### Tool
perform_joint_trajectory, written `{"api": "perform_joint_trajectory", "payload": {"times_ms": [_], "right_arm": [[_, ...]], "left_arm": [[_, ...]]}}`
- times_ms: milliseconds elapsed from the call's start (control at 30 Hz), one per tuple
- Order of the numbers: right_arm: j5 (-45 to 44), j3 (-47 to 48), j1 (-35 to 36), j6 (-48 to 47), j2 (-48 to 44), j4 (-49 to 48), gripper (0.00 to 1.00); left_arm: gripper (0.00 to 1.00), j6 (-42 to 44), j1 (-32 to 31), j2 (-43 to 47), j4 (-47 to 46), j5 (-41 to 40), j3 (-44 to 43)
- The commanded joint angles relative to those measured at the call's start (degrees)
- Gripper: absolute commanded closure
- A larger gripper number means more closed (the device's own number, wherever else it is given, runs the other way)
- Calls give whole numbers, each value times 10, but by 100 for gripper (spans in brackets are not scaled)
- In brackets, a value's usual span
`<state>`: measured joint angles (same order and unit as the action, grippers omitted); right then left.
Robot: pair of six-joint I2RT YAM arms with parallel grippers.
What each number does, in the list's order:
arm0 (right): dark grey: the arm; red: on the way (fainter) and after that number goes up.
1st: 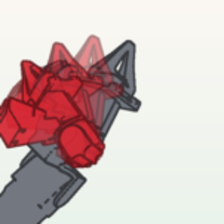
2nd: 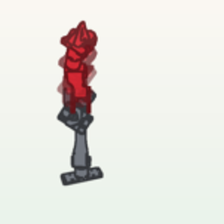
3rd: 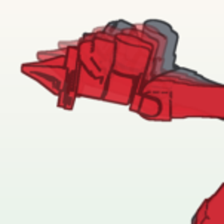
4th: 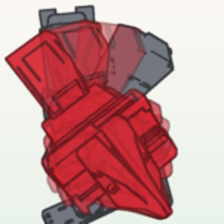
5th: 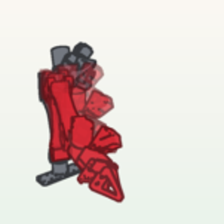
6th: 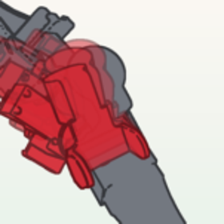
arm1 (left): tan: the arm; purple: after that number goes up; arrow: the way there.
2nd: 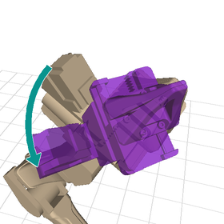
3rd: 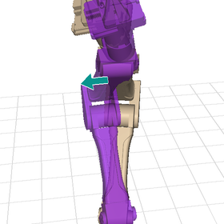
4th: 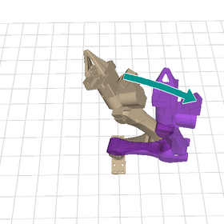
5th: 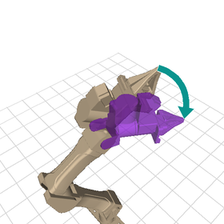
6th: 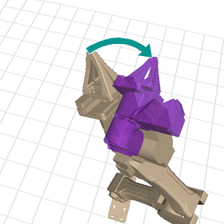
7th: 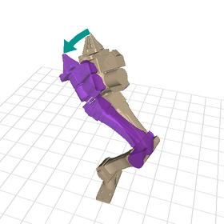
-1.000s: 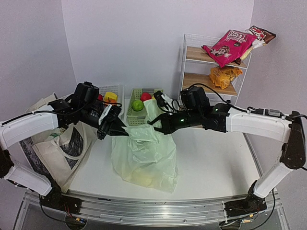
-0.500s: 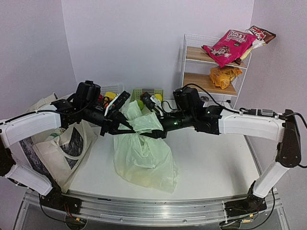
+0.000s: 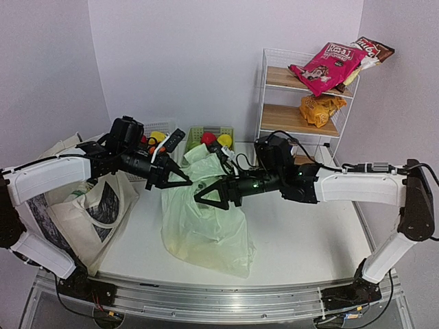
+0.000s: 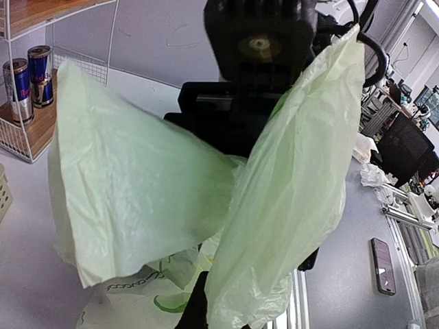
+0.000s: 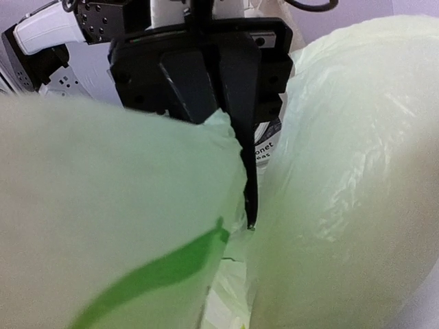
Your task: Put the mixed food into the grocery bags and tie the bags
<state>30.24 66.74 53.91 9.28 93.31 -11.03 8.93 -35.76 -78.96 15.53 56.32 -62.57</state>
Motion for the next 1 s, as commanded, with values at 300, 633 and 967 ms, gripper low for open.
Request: {"api": "perform_joint_trajectory", "payload": {"times_ms": [300,633,967], "right_arm": [[-20,-4,-2,31,-18,-119,33],[-43,13,-2,71,9,-125,67],[-4,25,-2,85,24,-131,100]], "left_arm": [[100,86,4,-19,48,-56,-43],[100,127,-5,-23,48,-62,-55],[37,120,41,-22,68,40,-76]]}}
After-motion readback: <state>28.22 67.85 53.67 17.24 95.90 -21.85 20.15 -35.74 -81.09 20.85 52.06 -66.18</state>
